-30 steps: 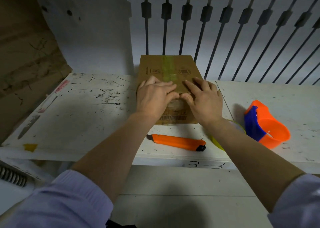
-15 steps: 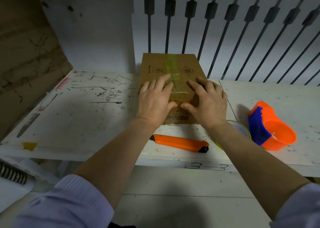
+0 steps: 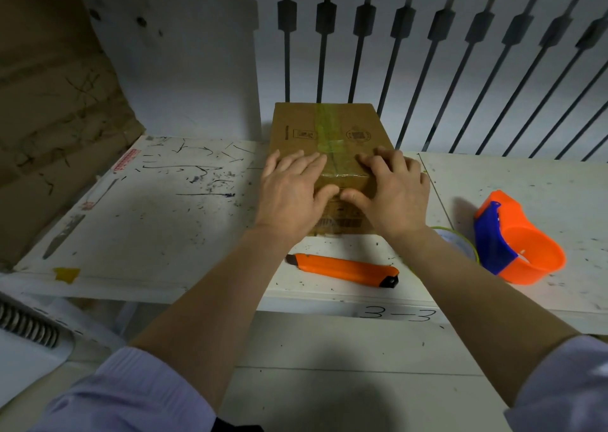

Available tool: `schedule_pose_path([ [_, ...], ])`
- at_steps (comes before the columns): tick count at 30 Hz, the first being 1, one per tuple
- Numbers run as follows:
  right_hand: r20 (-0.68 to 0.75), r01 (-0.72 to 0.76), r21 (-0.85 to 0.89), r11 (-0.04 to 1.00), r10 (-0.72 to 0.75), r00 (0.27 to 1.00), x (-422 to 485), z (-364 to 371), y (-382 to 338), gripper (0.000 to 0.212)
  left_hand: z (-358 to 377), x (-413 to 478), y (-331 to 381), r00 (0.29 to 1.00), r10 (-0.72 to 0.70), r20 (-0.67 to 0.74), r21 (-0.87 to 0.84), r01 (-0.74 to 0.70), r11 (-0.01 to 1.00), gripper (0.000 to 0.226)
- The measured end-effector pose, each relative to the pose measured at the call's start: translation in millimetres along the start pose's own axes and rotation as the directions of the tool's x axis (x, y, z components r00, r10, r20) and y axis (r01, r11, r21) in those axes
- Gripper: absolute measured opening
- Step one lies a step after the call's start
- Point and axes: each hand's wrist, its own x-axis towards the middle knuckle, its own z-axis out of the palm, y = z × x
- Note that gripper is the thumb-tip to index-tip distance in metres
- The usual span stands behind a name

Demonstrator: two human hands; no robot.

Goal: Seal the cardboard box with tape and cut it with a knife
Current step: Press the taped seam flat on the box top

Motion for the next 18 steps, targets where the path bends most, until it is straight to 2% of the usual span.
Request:
schedule_pose_path([
  [5, 0.013, 0.026, -0.034, 0.999, -0.026, 1.0, -2, 1, 2, 0.076, 6, 2, 9, 0.998, -0.05, -0.049, 0.052, 0.052, 0.997, 0.062],
  [9, 0.089, 0.048, -0.039, 0.998, -0.044, 0.995, -1, -3, 7, 0.087, 10, 4, 13, 0.996, -0.061, -0.07, 0.09, 0.067, 0.994, 0.061],
  [13, 0.03, -0.014, 0.049, 0.999, 0.012, 0.999, 0, -3, -1, 0.071, 10, 0, 7, 0.999, -0.017, -0.046, 0.095, 0.021, 0.995, 0.063],
  [16, -0.018, -0.058, 0.047, 0.997, 0.059, 0.998, 0, 1, -6, 0.065, 9, -3, 2, 1.0, 0.014, -0.004, 0.078, -0.014, 0.997, 0.066],
  [18, -0.011, -0.035, 0.032, 0.999, 0.036, 0.999, 1, 2, -5, 0.065, 6, -3, -1, 0.999, 0.033, 0.011, 0.061, -0.034, 0.998, 0.067],
])
